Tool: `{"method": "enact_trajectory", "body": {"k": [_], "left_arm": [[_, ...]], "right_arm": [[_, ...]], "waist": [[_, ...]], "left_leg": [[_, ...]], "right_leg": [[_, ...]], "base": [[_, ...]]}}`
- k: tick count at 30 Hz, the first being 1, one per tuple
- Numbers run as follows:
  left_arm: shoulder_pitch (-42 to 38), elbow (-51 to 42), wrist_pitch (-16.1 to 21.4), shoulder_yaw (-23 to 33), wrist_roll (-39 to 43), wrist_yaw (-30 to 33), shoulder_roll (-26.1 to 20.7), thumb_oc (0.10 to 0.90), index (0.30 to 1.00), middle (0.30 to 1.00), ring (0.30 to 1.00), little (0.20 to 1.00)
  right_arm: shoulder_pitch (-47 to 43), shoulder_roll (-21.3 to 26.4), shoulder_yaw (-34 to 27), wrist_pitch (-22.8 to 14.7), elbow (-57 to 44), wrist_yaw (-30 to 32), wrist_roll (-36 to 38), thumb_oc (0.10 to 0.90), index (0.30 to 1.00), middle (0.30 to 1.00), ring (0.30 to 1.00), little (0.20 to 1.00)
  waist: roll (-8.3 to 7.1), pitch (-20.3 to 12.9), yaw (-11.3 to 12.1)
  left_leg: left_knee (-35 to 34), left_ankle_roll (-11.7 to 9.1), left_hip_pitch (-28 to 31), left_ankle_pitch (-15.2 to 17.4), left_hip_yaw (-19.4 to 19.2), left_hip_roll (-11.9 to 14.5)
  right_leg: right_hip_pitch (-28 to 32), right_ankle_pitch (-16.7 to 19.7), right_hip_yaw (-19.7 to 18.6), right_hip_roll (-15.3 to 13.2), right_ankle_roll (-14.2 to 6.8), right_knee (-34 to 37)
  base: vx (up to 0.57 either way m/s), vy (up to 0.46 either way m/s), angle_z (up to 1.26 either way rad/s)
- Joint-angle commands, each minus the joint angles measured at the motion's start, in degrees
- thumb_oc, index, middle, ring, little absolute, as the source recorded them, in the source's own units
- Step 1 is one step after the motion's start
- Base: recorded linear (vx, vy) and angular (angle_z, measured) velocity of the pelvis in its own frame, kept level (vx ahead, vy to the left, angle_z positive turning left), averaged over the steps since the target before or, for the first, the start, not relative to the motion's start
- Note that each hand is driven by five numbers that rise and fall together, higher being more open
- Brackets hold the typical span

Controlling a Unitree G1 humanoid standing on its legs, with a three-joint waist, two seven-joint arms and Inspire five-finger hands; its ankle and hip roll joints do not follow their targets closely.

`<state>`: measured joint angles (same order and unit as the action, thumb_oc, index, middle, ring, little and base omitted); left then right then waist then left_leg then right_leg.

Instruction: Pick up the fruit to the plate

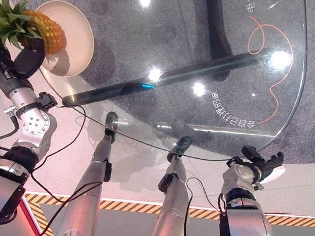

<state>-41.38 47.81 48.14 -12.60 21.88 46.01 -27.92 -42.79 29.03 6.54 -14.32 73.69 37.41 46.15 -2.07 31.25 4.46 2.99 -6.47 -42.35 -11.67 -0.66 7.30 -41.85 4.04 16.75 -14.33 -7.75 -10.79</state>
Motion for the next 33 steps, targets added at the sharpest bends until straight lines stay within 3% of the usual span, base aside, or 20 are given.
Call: {"method": "enact_trajectory", "body": {"k": [1, 10, 21, 33], "left_arm": [[0.67, -2.22, 2.06, 1.67, 0.98, -0.81, 0.47, 0.800, 0.900, 0.900, 0.900, 0.900], [1.90, -2.88, 2.23, 1.34, 2.46, -1.83, 1.27, 0.800, 0.900, 0.900, 0.900, 0.900], [3.47, -4.12, 3.01, 2.22, 9.08, -8.58, 1.65, 0.800, 0.900, 0.900, 0.900, 0.900], [4.91, -5.63, 3.30, 1.61, 6.40, -8.03, 2.45, 0.800, 0.900, 0.900, 0.900, 0.900]], "right_arm": [[1.69, 5.78, -2.00, -2.03, 1.62, 2.54, -1.26, 0.800, 0.900, 0.900, 0.900, 0.900], [1.79, 5.75, -1.92, -2.24, 1.49, 2.72, -1.11, 0.800, 0.900, 0.900, 0.900, 0.900], [2.38, 6.06, -2.95, -2.36, 1.50, 2.79, -1.35, 0.800, 0.900, 0.900, 0.900, 0.900], [2.52, 6.27, -3.01, -2.16, 1.28, 2.92, -1.12, 0.800, 0.900, 0.900, 0.900, 0.900]], "waist": [[2.03, -1.46, -0.09], [2.25, -1.46, 0.24], [2.63, -1.46, 0.52], [3.08, -1.46, 0.89]], "left_leg": [[6.01, -0.20, 0.13, 7.72, 0.25, 0.76], [5.71, -0.14, 0.30, 7.61, 0.36, 0.65], [5.38, -0.12, 0.69, 7.61, 0.45, 0.52], [5.07, 0.03, 0.94, 7.51, 0.70, 0.20]], "right_leg": [[-0.02, 0.72, -3.29, -1.57, -3.97, -1.68], [0.18, 0.74, -3.05, -1.68, -4.06, -1.63], [0.46, 0.88, -2.74, -1.95, -4.20, -1.38], [0.66, 0.91, -2.72, -2.07, -4.20, -1.28]], "base": [[0.00, 0.000, 0.00], [0.00, 0.000, 0.00], [0.00, 0.000, 0.00], [0.00, 0.000, 0.00]]}}
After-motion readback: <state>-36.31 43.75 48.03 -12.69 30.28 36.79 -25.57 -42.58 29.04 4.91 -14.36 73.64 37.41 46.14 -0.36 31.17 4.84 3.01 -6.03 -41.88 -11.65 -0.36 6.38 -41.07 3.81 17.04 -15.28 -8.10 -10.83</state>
